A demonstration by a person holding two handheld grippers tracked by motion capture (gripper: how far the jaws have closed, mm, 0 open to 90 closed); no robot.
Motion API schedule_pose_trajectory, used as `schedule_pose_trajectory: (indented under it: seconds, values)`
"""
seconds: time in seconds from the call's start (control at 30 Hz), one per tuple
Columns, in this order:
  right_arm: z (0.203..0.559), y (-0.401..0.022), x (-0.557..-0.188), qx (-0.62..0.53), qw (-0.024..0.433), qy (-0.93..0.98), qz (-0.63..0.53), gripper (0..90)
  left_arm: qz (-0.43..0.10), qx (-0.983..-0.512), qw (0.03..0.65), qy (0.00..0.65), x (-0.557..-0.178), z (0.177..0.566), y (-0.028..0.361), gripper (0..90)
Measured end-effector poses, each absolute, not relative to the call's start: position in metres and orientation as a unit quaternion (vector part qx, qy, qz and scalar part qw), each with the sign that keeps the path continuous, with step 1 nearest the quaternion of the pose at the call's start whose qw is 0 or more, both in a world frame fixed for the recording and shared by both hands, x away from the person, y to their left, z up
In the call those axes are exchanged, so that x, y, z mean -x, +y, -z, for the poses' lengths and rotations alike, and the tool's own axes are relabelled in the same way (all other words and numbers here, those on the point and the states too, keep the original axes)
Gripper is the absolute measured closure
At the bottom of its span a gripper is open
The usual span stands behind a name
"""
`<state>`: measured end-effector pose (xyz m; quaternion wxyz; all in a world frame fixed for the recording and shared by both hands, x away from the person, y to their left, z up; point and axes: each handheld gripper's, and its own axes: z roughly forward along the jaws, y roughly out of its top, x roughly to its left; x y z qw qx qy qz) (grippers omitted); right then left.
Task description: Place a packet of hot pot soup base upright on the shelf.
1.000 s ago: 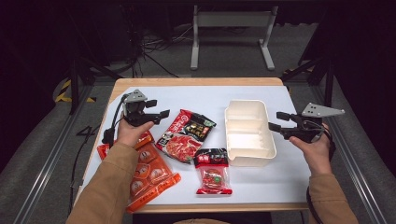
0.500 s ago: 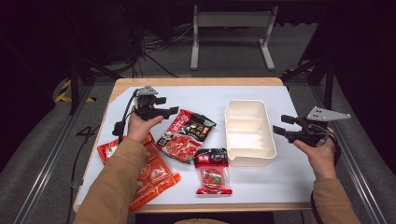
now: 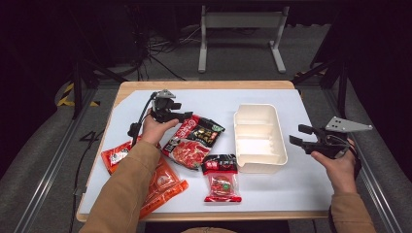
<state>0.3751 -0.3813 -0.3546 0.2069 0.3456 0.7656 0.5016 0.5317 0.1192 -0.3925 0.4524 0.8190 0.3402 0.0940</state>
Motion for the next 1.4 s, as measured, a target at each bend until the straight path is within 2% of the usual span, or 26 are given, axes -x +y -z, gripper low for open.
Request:
schedule_pose_trajectory:
  seconds: [0.17,0.37,0.53,0.67,0.73,0.8,0.93,1.4]
  values:
    - [0.356,-0.385,-0.37,-0.352,0.206,0.764,-0.5,37.9,-0.074,-0.827,0.442,0.34,-0.539,0.4,0.112,33.8]
    - [0.357,-0.39,-0.365,-0.359,0.208,0.763,-0.496,37.8,-0.064,-0.828,0.425,0.36,-0.546,0.412,0.109,27.6]
    - [0.357,-0.391,-0.365,-0.36,0.209,0.76,-0.498,37.6,-0.062,-0.828,0.417,0.369,-0.549,0.416,0.108,27.9]
    - [0.358,-0.389,-0.367,-0.358,0.207,0.762,-0.499,37.4,-0.011,-0.833,0.398,0.384,-0.557,0.423,0.107,26.2]
    - [0.358,-0.388,-0.368,-0.357,0.205,0.763,-0.498,37.3,-0.015,-0.836,0.387,0.389,-0.557,0.424,0.105,28.5]
    - [0.359,-0.387,-0.369,-0.356,0.203,0.764,-0.498,37.2,-0.011,-0.836,0.39,0.385,-0.557,0.425,0.105,34.7]
    - [0.359,-0.387,-0.369,-0.357,0.201,0.763,-0.499,37.1,-0.015,-0.842,0.382,0.381,-0.558,0.427,0.102,35.1]
    - [0.358,-0.386,-0.37,-0.355,0.201,0.764,-0.5,36.1,0.001,-0.853,0.357,0.38,-0.56,0.436,0.097,53.8]
